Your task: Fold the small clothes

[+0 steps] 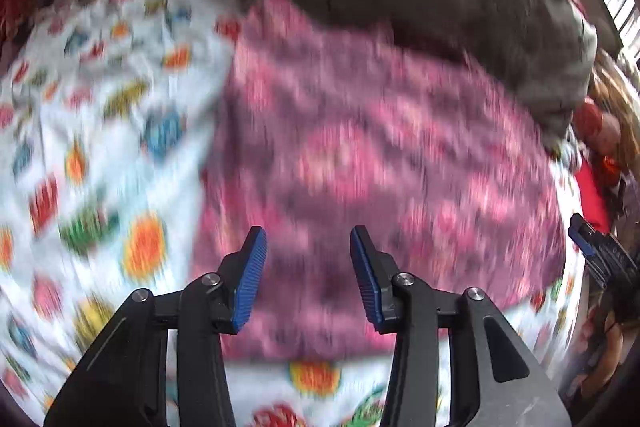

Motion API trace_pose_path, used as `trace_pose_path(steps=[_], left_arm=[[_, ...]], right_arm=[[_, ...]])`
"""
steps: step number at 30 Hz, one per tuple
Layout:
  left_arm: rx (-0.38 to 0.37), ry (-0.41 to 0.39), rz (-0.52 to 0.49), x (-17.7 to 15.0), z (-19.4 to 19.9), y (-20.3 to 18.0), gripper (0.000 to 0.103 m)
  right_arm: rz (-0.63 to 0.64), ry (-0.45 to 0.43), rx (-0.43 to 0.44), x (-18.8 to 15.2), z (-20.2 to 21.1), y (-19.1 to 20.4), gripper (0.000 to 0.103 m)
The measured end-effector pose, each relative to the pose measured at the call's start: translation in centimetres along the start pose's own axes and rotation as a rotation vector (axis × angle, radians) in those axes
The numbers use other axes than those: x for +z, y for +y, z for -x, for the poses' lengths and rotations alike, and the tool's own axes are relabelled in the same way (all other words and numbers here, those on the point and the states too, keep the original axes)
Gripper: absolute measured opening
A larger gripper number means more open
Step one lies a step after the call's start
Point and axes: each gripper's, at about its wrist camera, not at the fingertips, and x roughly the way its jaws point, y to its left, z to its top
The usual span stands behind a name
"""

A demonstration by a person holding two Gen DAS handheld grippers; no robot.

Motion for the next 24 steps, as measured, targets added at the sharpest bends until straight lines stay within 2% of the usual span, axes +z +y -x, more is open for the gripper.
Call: trace_pose_path(steps=[1,4,7,8,9,10,11,12,14,15,16,17,18,19,20,22,24], left_arm=[[0.004,-0.005,-0.003,1.4,-0.2,0.0,0.043],[0.045,0.005,-0.005,5.7,-2.1,0.1,0.044],[0.061,0.021,0.003,8.8,-4.4,0.3,0.044],[0.064,0.025,0.007,9.3,-5.1,0.3,0.044],[0.064,0.031,0.012,9.9,-5.9,0.4,0.044],[0.067,0.040,0.021,10.6,-7.1,0.5,0.045],[0.071,0.047,0.032,10.8,-7.9,0.6,0.045],[0.081,0.061,0.048,11.1,-9.1,0.9,0.045],[0.083,0.062,0.067,11.2,-10.4,1.2,0.048],[0.087,0.046,0.062,11.2,-10.4,1.0,0.051],[0.098,0.042,0.046,11.2,-10.4,0.6,0.052],[0.108,0.049,0.030,11.3,-10.1,0.3,0.051],[0.107,0.053,0.018,11.2,-9.5,0.1,0.051],[0.094,0.053,0.001,11.1,-8.7,-0.2,0.051],[0.078,0.045,-0.015,10.8,-7.8,-0.4,0.051],[0.073,0.005,-0.061,9.6,-5.5,-1.0,0.051],[0.074,-0.016,-0.104,8.0,-3.9,-1.8,0.052]], right_arm=[[-0.044,0.004,0.022,1.4,-0.9,-0.6,0.048],[-0.183,0.008,0.020,4.9,-4.3,-2.7,0.048],[-0.290,0.004,0.000,7.5,-7.7,-4.2,0.048],[-0.317,0.030,-0.007,8.2,-9.1,-4.6,0.048],[-0.336,0.056,0.015,8.7,-10.2,-4.8,0.048],[-0.340,0.076,0.072,9.1,-11.2,-4.7,0.044],[-0.312,0.082,0.134,9.6,-11.7,-4.3,0.021],[-0.267,0.067,0.155,10.1,-11.7,-3.6,0.004],[-0.204,-0.035,0.176,10.6,-10.5,-3.0,0.004],[-0.196,-0.059,0.176,10.5,-10.4,-3.2,0.004],[-0.177,-0.043,0.123,10.2,-10.8,-3.3,0.004],[-0.139,0.018,0.048,9.9,-12.0,-3.3,0.005],[-0.103,0.081,0.004,9.5,-13.1,-3.2,0.006],[-0.071,0.090,-0.015,9.2,-13.1,-2.8,0.006],[-0.050,0.071,-0.036,9.2,-12.4,-2.2,0.014],[0.009,0.016,-0.085,9.0,-10.1,-0.4,0.014],[0.047,-0.098,-0.031,8.1,-7.0,1.2,0.015]])
